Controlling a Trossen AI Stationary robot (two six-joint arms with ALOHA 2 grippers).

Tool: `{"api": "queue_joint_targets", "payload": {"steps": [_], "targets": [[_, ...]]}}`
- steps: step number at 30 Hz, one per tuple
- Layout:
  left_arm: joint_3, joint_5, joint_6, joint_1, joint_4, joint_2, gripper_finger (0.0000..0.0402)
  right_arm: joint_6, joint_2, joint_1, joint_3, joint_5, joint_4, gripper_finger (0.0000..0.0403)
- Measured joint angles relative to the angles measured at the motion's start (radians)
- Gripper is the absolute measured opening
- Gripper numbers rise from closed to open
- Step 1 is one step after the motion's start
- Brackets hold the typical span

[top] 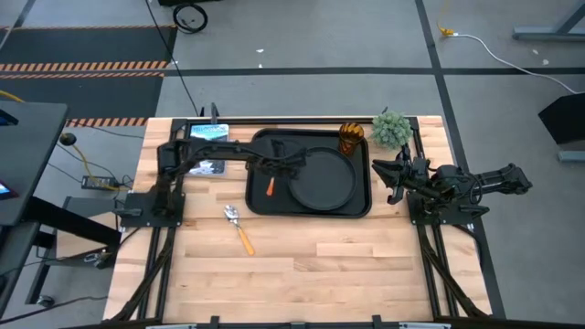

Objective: Pick and place plate/cup/fork/spoon on tray
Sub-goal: Put the orange fork on the black serving tray to the left of the black plate

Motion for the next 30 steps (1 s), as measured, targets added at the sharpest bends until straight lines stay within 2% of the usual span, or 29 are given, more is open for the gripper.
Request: {"api": "queue_joint_targets", "payload": {"steps": [12,30], "targets": [[0.000,0.058,-0.146,0.002,0.024,0.082,0.0023,0.000,0.000,0.000,0.000,0.000,0.001,0.0078],[0.001,0.046,-0.163,0.004,0.080,0.134,0.0023,0.000,0.000,0.000,0.000,0.000,0.002,0.0078]]}}
